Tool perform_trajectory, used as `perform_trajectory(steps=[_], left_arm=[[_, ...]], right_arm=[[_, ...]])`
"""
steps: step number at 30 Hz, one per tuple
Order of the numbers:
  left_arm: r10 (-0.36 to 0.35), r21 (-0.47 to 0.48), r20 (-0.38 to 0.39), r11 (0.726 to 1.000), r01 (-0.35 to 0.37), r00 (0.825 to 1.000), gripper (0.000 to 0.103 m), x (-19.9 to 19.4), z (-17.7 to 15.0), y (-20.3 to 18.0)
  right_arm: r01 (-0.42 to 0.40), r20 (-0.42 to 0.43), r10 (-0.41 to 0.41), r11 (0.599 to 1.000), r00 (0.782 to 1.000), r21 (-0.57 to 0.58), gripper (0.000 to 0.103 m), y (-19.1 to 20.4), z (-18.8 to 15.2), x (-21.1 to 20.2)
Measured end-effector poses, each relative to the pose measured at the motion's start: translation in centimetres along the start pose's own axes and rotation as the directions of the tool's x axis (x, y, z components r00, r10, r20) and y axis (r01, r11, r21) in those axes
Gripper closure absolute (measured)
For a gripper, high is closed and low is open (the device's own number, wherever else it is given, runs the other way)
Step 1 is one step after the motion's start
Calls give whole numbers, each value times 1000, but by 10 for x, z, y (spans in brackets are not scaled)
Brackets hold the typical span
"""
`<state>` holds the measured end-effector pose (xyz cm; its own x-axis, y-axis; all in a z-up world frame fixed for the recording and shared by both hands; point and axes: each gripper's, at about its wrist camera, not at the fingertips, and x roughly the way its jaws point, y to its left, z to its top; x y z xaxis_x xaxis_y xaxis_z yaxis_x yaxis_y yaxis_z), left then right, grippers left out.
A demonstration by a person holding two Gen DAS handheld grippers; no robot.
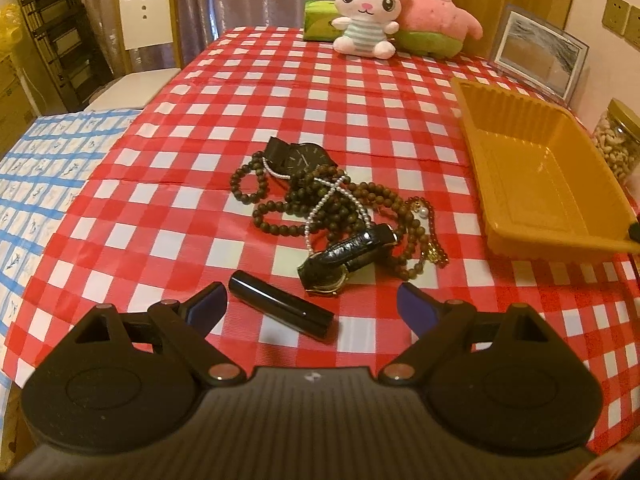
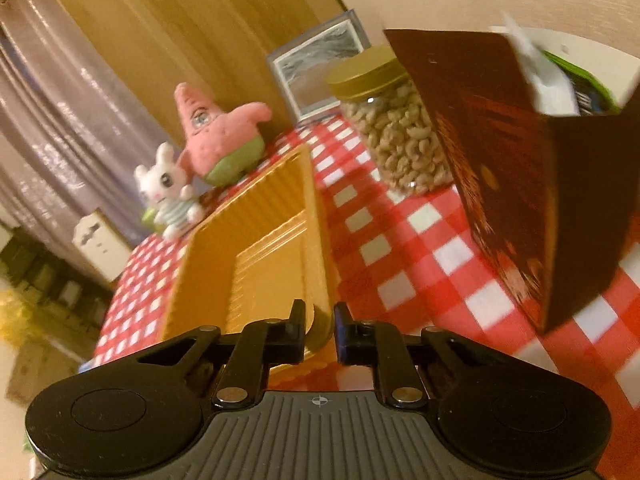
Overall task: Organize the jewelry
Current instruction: 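Grasp the orange tray's rim with the right gripper and hold it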
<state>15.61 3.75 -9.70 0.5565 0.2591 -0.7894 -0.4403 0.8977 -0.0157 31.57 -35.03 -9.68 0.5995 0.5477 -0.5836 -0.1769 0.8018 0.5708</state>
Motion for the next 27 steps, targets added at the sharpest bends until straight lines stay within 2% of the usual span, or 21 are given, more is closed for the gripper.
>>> perform_trajectory(steps=[4,6,8,16,20,23,27], left_arm=[[-11,10,-4,1000,11,1000,12,0,-1,0],[-13,14,-6,1000,14,1000,12,0,-2,-1],[-14,17,-8,1000,15,1000,12,1,-2,-1],[-1,20,-23,1000,2,1000,12,3,-7,2],[6,15,-22,1000,-5,1000,12,4,-9,4],[11,9,-26,1000,-10,1000,12,5,-11,6],[14,3,-33,1000,-14,999,12,6,-14,6]], right_arm=[[30,-15,-31,999,999,-44,88,-7,-12,-19],[85,13,-84,994,996,-70,80,-6,-20,-23],[98,63,-95,994,994,-52,63,-7,-26,-25],[169,184,-157,985,970,-48,62,3,-49,-3],[201,217,-186,978,958,-50,66,7,-55,11],[227,230,-207,972,951,-65,81,9,-56,21],[245,249,-211,963,945,-116,95,12,-56,26]])
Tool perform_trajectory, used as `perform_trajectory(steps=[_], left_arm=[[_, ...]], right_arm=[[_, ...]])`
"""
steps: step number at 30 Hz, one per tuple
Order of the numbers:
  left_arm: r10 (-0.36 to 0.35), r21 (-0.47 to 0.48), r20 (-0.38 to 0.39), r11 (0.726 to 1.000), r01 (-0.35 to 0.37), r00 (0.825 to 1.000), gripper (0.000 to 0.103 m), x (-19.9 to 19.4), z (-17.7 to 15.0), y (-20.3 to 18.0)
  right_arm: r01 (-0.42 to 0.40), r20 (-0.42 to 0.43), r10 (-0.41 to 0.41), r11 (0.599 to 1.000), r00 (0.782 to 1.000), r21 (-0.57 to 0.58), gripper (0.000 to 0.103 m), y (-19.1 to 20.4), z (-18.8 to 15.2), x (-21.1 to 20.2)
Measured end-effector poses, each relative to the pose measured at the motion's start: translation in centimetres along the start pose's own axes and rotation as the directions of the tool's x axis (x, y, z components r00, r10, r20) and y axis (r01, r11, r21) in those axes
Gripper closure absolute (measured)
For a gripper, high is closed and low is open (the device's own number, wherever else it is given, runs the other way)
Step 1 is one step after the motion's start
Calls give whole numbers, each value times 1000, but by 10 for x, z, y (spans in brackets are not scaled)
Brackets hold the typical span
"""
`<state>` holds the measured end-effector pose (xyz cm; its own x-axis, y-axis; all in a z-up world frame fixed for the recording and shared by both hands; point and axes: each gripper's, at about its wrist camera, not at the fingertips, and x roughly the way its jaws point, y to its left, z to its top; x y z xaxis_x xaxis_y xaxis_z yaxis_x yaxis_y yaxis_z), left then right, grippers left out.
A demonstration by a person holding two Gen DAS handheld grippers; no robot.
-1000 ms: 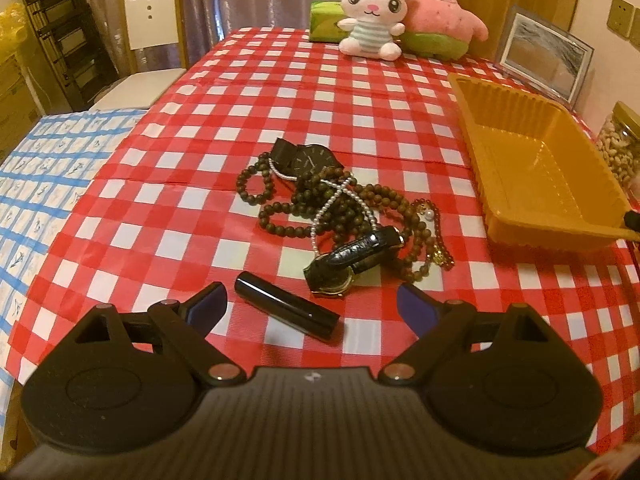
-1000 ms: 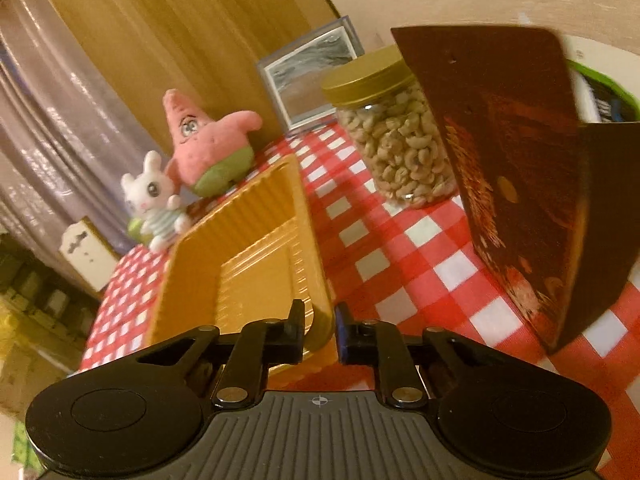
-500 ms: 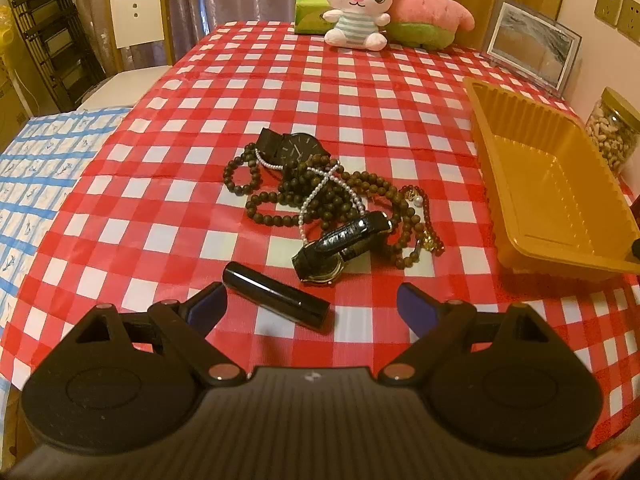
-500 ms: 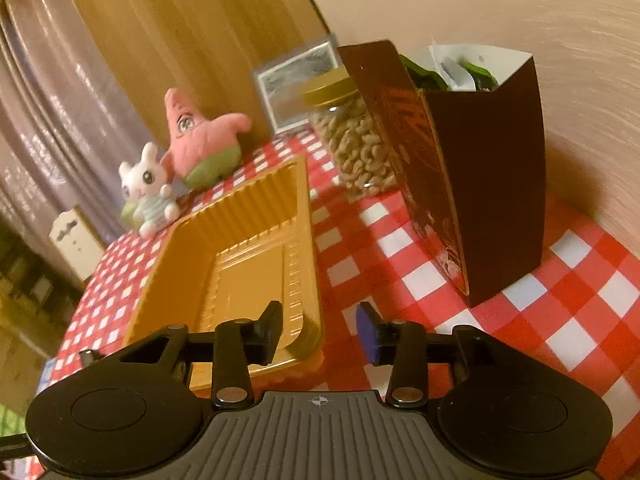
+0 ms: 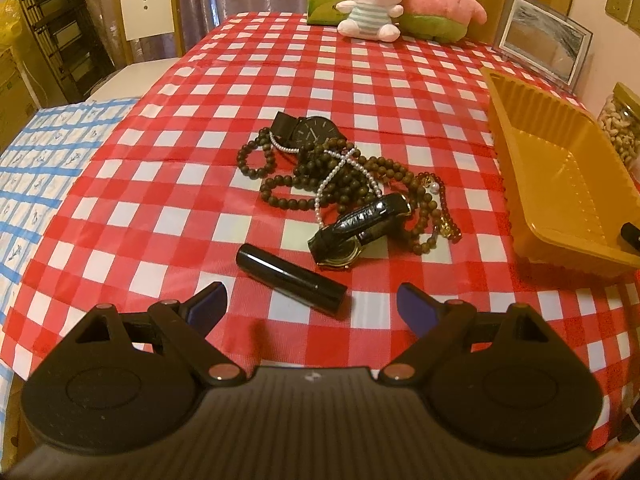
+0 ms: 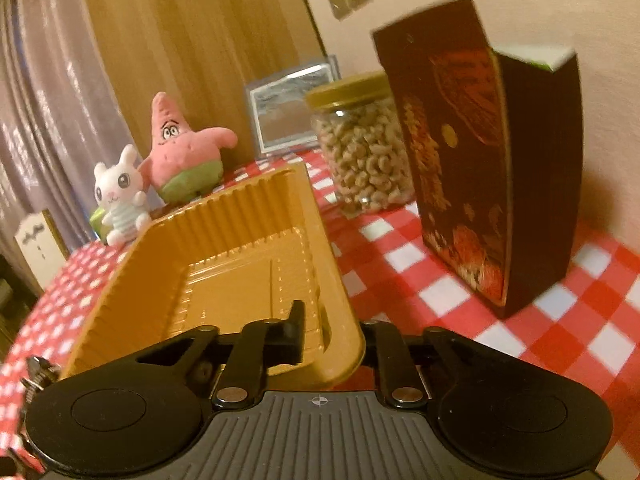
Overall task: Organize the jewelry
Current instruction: 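Grasp the black tube with the left gripper and lift it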
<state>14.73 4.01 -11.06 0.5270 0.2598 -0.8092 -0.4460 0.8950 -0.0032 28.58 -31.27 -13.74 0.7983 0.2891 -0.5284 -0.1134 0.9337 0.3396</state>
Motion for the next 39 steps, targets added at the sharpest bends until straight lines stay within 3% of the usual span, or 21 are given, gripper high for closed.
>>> perform_trajectory(steps=[11,17,24,29,33,35,39], left_arm=[[10,-23,8,1000,-10,1000,13,8,-2,-2],[46,2,5,999,-46,999,24,22,-2,1],[51,-34,9,998,-50,999,27,27,2,3],[53,-37,3,998,-52,999,39,30,4,2],[43,-48,-3,998,-43,999,50,33,5,4],[31,-51,-11,998,-31,999,61,33,5,6],[18,-52,-18,998,-19,1000,67,32,4,12]], right_arm=[[-54,-16,52,980,999,-190,100,10,8,-1],[-97,-31,92,966,995,-242,100,13,13,2],[-145,-31,143,929,989,-339,100,20,17,2],[-156,-18,165,886,986,-436,100,30,19,1],[-151,-22,159,874,987,-461,100,36,21,3],[-154,-29,159,869,987,-470,100,38,23,2],[-163,-43,163,854,986,-494,100,40,30,2]])
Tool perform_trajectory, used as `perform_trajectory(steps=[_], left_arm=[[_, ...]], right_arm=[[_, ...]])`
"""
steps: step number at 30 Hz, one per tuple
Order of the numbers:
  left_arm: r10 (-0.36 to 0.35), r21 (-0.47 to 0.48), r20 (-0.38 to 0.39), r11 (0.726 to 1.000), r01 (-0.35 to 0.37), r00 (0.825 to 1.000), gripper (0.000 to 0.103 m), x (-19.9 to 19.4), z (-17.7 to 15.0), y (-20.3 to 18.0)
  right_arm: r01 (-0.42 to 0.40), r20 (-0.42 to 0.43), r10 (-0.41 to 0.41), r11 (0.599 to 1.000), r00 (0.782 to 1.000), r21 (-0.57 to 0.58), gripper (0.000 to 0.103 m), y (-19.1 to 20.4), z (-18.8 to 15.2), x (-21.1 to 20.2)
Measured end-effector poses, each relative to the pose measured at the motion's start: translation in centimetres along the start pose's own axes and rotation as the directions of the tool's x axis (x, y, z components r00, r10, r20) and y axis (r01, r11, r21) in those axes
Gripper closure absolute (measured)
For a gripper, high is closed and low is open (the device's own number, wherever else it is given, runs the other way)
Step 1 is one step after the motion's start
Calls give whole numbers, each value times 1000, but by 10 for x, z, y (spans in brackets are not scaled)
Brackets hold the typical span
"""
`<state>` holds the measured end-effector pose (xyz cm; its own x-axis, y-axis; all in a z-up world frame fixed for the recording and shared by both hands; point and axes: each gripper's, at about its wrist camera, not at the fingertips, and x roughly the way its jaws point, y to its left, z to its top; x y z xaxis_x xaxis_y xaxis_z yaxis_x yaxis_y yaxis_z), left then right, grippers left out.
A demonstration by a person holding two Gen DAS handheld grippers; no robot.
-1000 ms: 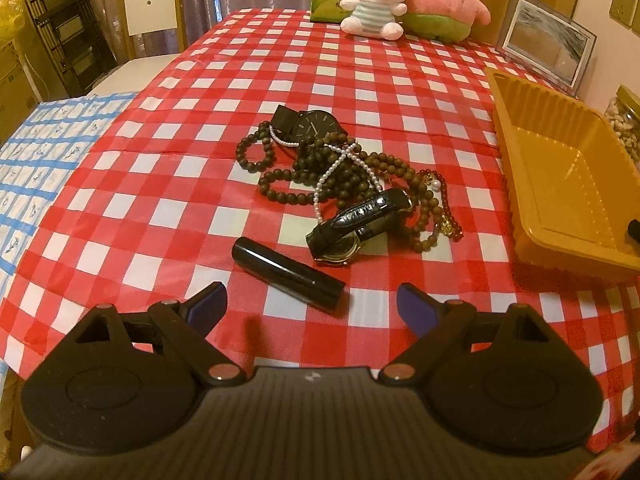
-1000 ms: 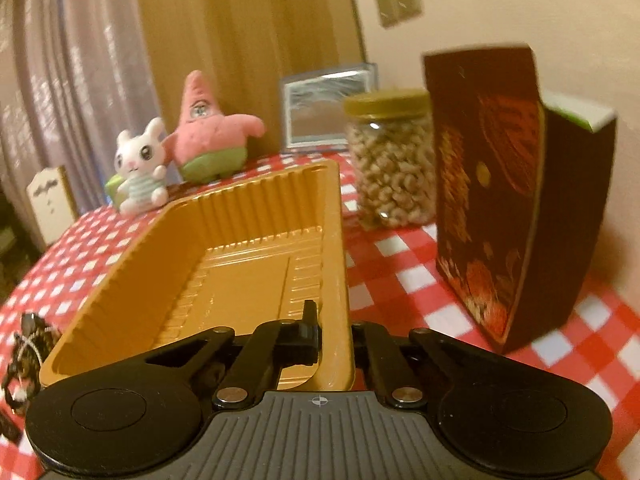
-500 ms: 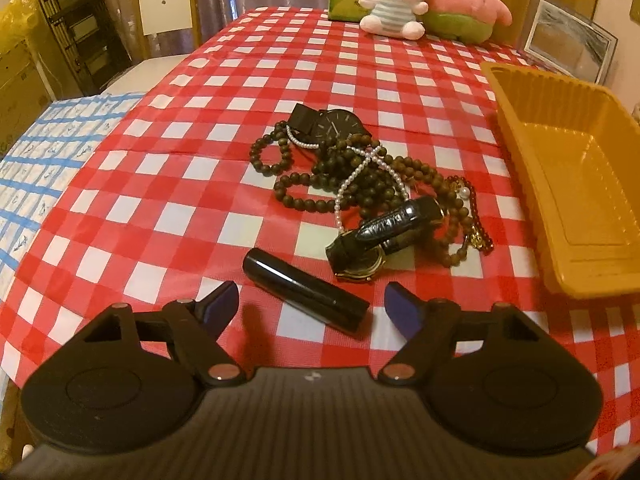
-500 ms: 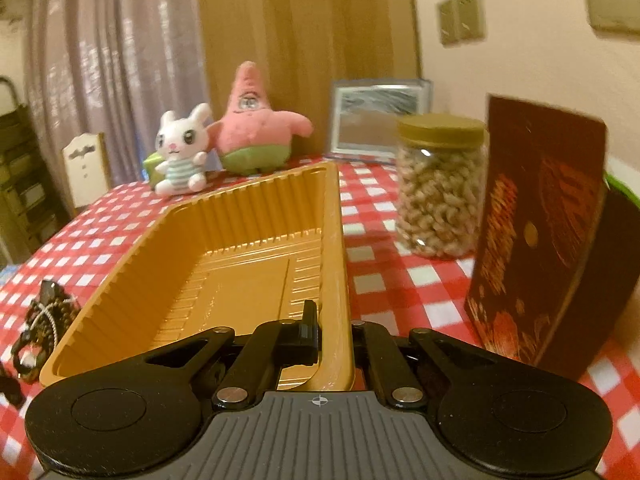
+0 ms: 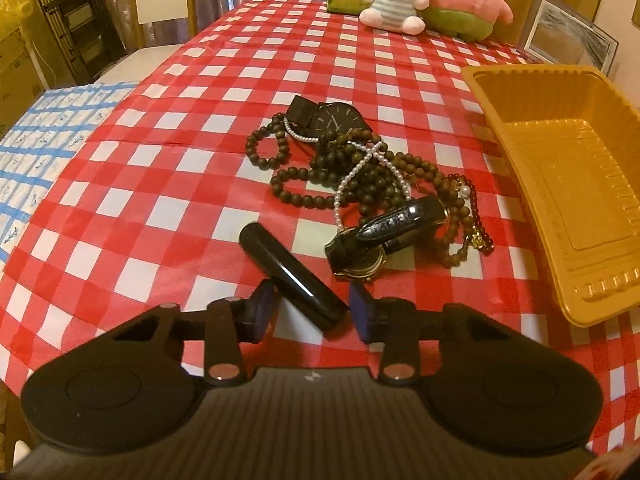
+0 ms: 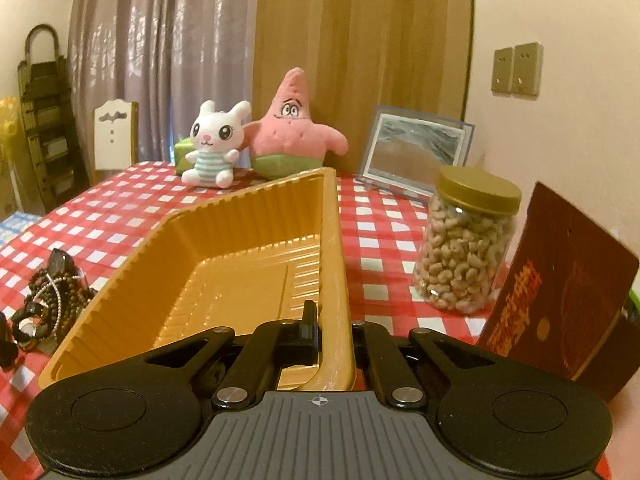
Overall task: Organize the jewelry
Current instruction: 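Grasp the black tube with the left gripper and lift it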
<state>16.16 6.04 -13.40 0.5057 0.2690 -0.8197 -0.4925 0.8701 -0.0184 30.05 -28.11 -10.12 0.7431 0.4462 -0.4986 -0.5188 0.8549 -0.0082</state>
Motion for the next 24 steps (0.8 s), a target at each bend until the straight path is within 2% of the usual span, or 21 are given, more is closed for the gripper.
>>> perform_trajectory(steps=[14,17,20,24], left_arm=[[13,-26,-9,1000,-13,1000,68,8,10,13],[19,6,-5,1000,-19,1000,78,9,10,12],[-6,12,-10,1000,6,1000,85,6,8,16],[-33,41,-22,999,34,999,85,0,0,15]], right_arm=[[15,-19,-16,999,1000,-50,100,-4,4,-6],[15,-22,-16,998,1000,-57,100,-5,5,-6],[13,-21,-15,998,1000,-65,100,-5,6,-7],[13,-15,-14,997,1000,-76,100,-5,7,-10]])
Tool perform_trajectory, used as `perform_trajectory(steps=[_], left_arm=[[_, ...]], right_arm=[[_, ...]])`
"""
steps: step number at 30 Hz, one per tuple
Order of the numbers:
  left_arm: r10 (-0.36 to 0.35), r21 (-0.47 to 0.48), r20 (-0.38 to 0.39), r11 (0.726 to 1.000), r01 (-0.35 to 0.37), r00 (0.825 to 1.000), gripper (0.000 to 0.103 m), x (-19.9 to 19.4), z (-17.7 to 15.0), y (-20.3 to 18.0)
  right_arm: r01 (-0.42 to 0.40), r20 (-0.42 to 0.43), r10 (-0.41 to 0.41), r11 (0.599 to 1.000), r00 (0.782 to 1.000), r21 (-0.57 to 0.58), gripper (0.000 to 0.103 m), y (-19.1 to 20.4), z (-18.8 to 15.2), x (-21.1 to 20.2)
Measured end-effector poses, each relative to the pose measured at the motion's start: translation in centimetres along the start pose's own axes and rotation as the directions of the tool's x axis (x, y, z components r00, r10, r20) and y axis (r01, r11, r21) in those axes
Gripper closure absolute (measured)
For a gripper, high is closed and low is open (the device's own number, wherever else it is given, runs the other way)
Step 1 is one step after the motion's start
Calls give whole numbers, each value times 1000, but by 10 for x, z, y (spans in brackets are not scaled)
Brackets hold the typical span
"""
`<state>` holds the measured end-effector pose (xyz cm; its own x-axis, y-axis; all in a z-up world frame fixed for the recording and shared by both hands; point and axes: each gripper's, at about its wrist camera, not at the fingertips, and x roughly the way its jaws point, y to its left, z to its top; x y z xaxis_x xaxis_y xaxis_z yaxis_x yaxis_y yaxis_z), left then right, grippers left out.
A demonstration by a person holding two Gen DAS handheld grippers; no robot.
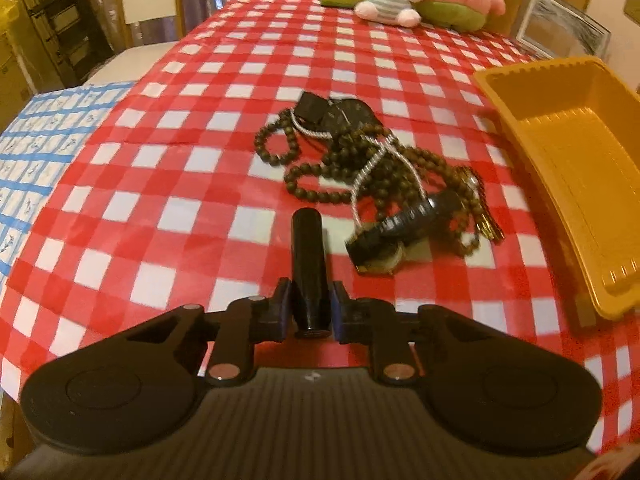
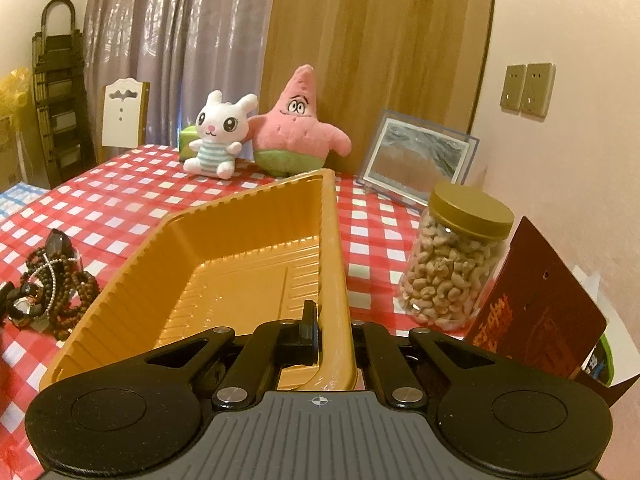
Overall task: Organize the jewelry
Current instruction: 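Grasp the black tube with the left gripper and lift it, then carry the black tube into the orange tray and open the left gripper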
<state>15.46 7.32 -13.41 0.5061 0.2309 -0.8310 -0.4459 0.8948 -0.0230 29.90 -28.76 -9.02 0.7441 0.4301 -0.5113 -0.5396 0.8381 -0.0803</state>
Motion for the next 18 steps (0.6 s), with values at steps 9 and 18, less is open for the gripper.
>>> perform_trajectory(steps=[9,18], left_arm=[[-11,-3,1,1000,11,1000,85,2,2,-1],[-36,-44,11,998,36,999,85,-5,-4,0]], right_arm=[[0,-1,0,1000,1000,0,100,1,-1,1],[-4,-10,4,1000,1000,9,100,1,-2,2]])
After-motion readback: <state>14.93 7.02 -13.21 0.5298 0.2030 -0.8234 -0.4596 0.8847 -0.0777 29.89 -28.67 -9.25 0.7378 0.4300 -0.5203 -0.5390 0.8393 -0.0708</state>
